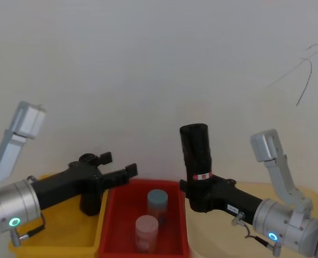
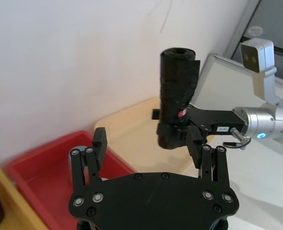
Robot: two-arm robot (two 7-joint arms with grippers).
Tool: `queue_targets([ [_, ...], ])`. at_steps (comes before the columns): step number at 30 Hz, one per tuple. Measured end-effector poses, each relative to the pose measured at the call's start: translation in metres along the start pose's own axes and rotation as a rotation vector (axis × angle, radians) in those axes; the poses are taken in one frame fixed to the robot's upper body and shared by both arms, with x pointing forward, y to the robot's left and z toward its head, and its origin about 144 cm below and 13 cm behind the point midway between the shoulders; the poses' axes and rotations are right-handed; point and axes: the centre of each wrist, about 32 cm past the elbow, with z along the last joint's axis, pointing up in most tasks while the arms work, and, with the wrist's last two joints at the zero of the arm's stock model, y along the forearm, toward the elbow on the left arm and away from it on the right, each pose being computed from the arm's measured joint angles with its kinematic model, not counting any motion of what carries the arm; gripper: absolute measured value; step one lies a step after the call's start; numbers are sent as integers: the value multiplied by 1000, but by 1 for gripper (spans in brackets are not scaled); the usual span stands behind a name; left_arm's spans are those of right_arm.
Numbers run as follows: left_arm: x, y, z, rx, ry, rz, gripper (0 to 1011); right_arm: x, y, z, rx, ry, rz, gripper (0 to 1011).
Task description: Pick up the garbage bag with the one hand and transfer it to the other hand.
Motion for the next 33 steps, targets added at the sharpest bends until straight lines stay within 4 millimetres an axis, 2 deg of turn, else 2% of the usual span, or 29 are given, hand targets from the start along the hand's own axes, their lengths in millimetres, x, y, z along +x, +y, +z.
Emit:
queue_targets([
  [27,14,33,3,-91,-35,289,1002,8,-28,-16,-109,11,-273,535],
  [29,15,33,3,-94,-38,300,1002,9,-29,-17,-110,11,-287,586],
  [30,15,34,3,-96,-40,310,1002,10,-30,-17,-113,12,-299,643],
  [33,16,36,3,-99,-44,326,1002,10,-31,-18,-116,13,-314,696],
])
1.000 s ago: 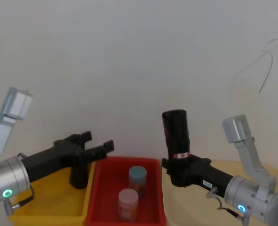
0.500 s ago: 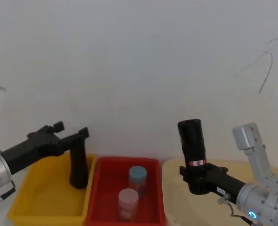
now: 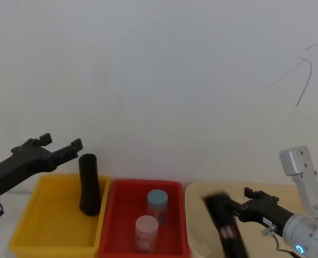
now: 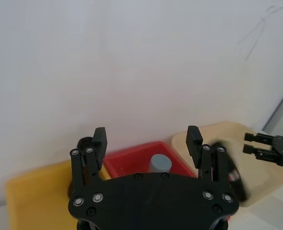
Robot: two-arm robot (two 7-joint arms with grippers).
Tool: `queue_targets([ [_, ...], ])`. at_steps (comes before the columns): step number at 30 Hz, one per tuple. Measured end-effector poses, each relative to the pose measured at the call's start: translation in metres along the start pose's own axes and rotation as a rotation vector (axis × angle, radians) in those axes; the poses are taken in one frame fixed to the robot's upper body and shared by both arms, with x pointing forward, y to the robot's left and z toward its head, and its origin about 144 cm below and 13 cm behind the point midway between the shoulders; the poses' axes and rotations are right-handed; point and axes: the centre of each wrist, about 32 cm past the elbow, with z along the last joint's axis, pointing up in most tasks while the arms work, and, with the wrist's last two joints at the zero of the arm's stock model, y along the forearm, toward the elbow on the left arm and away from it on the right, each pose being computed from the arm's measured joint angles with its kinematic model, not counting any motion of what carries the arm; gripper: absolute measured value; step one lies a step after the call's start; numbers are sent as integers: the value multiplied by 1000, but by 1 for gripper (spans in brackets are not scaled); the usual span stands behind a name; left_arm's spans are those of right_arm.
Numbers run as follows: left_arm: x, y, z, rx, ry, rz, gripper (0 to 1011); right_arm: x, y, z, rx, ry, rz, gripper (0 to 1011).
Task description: Pick up the garbage bag with the one hand and transfer it to the other hand.
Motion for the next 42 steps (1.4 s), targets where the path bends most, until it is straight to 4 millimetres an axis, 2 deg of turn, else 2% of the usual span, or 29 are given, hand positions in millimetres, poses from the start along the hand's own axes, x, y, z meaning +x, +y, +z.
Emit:
queue_targets([
  [1,0,0,0,-1,-1,3,1002,1,-1,-1,-1,1,-9,748],
  [4,1,1,0,-4,-3,15,1001,1,-1,-2,-4,2,-20,801],
  [5,1,1,0,-5,-4,18,1002,2,-2,-2,-5,2,-26,862],
  [7,2,2,0,-6,-6,24,1002,2,-2,-3,-7,3,-31,894],
  [8,2,2,0,-6,-6,26,1002,2,-2,-3,-8,3,-36,942],
  [12,2,2,0,-8,-9,36,1002,3,-3,-4,-10,4,-46,1001],
  [26,4,3,0,-12,-12,50,1002,0,-2,-2,-5,-10,-21,1000],
  [42,4,4,0,-14,-13,55,1002,-23,24,9,-9,-80,163,1000],
])
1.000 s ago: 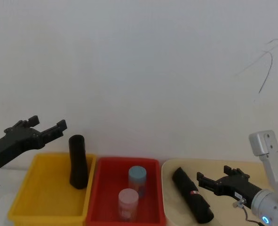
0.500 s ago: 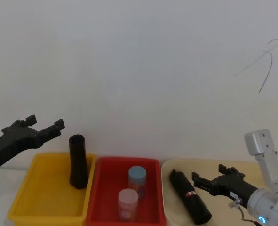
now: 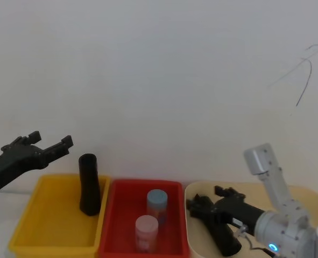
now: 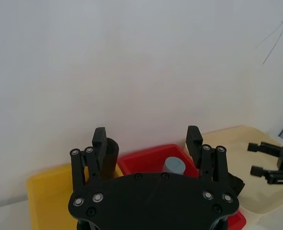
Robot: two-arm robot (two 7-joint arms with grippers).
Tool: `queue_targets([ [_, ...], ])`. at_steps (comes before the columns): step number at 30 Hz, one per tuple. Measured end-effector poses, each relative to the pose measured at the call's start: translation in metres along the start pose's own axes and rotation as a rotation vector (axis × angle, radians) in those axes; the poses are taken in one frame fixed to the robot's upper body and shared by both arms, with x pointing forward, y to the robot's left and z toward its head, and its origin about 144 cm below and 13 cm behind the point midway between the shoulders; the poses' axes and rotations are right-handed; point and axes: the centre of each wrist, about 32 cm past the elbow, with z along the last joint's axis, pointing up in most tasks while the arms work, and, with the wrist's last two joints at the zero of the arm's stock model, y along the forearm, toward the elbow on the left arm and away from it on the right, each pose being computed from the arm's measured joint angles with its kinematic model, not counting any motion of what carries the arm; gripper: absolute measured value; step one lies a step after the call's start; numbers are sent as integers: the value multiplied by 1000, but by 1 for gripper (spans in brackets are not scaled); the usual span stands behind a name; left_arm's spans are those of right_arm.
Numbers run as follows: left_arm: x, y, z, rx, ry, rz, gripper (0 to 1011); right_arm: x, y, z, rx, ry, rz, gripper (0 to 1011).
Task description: Pick up the garbage bag with the one hand and transfer it to the other hand.
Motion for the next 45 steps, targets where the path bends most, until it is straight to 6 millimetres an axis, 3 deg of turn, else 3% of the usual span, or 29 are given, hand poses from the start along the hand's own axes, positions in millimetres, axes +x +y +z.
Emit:
queue_targets([
  [14,0,0,0,0,0,1,1002,-16,37,12,-59,-45,135,1000],
  [45,0,0,0,0,0,1,1002,-25,76,25,-250,-207,209,1000],
])
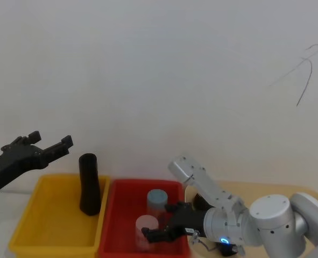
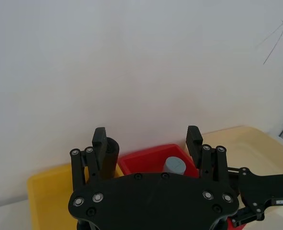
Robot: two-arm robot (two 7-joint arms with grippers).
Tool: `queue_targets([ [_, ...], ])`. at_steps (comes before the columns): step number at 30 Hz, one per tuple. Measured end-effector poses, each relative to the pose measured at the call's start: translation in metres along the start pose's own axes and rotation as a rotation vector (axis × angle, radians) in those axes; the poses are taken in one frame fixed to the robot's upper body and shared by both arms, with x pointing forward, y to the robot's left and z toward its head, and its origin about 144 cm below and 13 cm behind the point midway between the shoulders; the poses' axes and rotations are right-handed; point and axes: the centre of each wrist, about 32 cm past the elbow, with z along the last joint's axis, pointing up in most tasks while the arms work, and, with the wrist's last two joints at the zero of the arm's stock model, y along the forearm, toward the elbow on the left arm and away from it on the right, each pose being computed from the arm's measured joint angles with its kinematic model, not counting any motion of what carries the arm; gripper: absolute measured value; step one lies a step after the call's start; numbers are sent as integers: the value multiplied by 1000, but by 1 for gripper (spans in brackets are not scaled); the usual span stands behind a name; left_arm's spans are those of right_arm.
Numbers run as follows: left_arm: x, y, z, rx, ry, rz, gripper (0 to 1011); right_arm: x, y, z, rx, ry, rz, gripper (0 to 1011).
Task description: Pick up the garbage bag with the one hand and transfer it to the other hand.
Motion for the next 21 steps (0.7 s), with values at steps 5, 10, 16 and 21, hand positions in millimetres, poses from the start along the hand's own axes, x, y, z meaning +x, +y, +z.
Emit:
queue_targets([
  [5,0,0,0,0,0,0,1002,2,6,3,-25,-18,8,1000],
  [10,0,0,0,0,0,0,1002,5,10,5,-40,-28,9,1000],
  [16,0,0,0,0,0,0,1002,9,16,7,-54,-36,11,1000],
  [21,0,0,0,0,0,0,1002,12,20,7,-64,-37,11,1000],
])
